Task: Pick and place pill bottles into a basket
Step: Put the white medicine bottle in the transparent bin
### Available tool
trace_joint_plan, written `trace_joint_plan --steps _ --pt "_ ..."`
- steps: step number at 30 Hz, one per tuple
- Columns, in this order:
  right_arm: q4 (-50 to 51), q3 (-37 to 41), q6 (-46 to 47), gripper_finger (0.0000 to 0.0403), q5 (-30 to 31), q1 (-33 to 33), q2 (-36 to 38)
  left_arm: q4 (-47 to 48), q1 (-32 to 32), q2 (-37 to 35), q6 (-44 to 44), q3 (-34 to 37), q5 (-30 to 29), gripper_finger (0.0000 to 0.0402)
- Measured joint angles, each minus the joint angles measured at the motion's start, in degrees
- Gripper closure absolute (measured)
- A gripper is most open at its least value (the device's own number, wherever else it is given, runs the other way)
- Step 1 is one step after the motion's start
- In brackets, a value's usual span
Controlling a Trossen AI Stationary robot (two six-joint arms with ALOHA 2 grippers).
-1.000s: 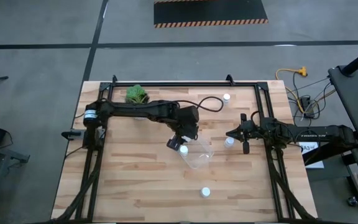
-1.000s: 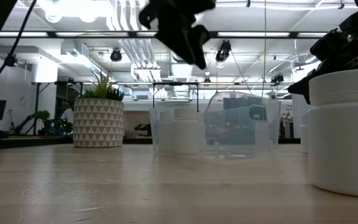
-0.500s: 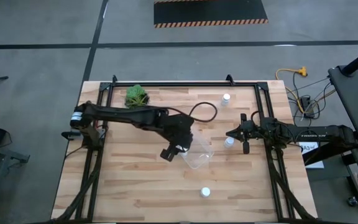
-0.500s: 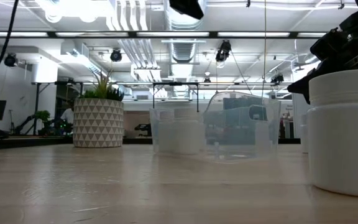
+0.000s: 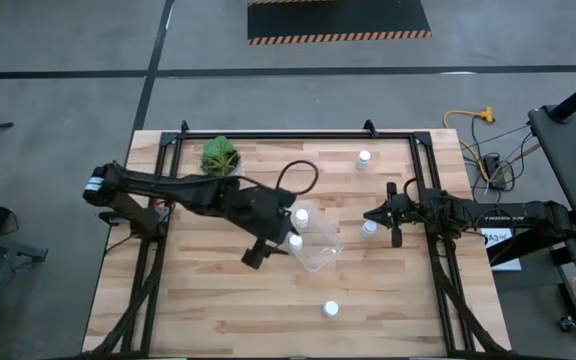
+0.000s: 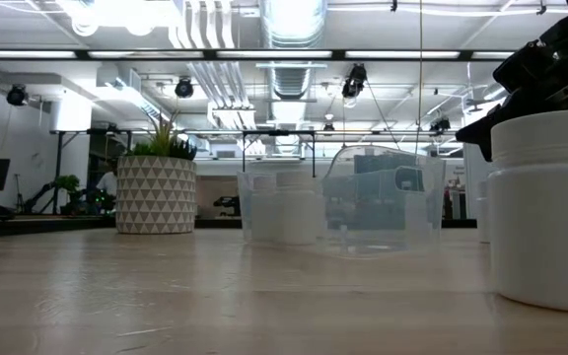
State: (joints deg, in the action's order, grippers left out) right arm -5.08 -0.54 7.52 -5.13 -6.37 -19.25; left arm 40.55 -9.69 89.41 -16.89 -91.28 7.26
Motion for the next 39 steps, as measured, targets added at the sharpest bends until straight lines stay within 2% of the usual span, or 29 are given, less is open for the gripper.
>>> trace_joint_plan --steps 8,14,19,23,30,39 --pt "-0.05 0.00 -0.17 0.0390 -0.02 0.00 0.06 -5.80 -3.00 -7.22 1.63 10.02 0.02 0.0183" --pt "-3.63 0.00 -0.37 0.0390 -1.55 0.07 -0.02 -17.72 -3.50 -18.22 3.42 24.02 -2.30 0.0183" --pt "-6.45 0.00 -1.07 0.0390 -4.49 0.15 0.09 -24.57 -3.50 -30.36 5.02 36.79 -10.95 0.0183" --pt "-6.48 0.00 -1.63 0.0390 -4.39 0.13 0.00 -30.68 -3.48 -39.50 6.09 46.74 -14.98 0.0183" --pt "-7.78 -0.02 -1.70 0.0390 -3.95 0.13 0.02 -32.61 -3.44 -51.20 6.17 58.05 -20.73 0.0183" --pt "-7.71 -0.02 -1.70 0.0390 -3.91 0.13 -0.02 -32.77 -3.44 -60.27 6.09 66.65 -25.66 0.0183"
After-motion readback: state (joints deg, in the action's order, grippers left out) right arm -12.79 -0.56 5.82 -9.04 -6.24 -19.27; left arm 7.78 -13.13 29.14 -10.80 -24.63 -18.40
